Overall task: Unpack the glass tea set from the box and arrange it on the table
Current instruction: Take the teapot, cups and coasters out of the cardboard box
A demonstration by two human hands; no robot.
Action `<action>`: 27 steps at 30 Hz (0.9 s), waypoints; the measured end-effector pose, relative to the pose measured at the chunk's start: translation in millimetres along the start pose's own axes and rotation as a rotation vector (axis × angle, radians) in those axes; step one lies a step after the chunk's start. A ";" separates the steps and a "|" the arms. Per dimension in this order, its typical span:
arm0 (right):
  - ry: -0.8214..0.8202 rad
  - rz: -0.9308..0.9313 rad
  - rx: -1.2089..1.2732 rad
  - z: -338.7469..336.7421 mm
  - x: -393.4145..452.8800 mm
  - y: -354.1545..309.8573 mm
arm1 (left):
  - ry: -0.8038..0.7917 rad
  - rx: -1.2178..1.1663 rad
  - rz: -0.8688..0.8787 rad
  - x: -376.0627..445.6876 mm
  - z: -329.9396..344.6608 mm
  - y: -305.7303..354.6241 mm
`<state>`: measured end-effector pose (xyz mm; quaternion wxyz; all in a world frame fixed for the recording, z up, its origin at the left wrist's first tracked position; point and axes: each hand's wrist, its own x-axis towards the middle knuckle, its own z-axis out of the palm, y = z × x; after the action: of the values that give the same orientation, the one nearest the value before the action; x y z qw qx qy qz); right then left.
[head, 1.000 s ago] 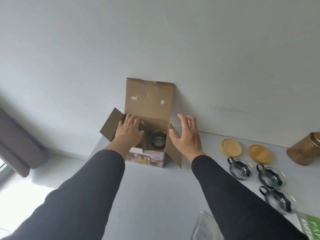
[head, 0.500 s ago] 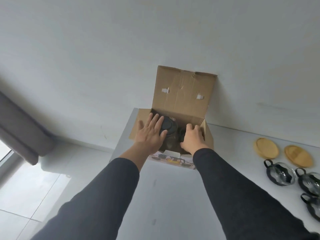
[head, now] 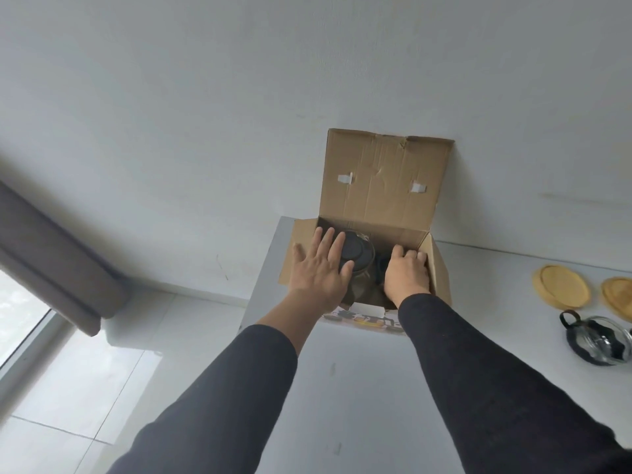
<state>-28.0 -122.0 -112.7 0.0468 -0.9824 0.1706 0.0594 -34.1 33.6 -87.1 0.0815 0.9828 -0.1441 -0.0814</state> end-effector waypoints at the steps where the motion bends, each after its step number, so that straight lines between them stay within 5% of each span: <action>1: 0.009 0.004 -0.011 0.4 0.4 0.0 | -0.001 0.003 0.000 -0.2 -0.1 -0.1; 11: 0.078 -0.118 -0.252 -15.9 -8.5 2.6 | -0.009 -0.001 -0.015 -0.5 0.6 0.0; 19: 0.210 -0.246 0.304 -69.3 -29.8 32.9 | -0.027 0.018 -0.030 -0.1 -4.8 2.0; 27: 0.359 -0.285 0.519 -95.9 -50.2 124.1 | 0.198 -0.141 0.032 -2.5 -14.3 85.2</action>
<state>-107.6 -232.6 -20.2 0.2724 -0.9464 0.0465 -0.1669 -56.9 -44.2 -57.2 0.1658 0.9754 -0.1449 0.0075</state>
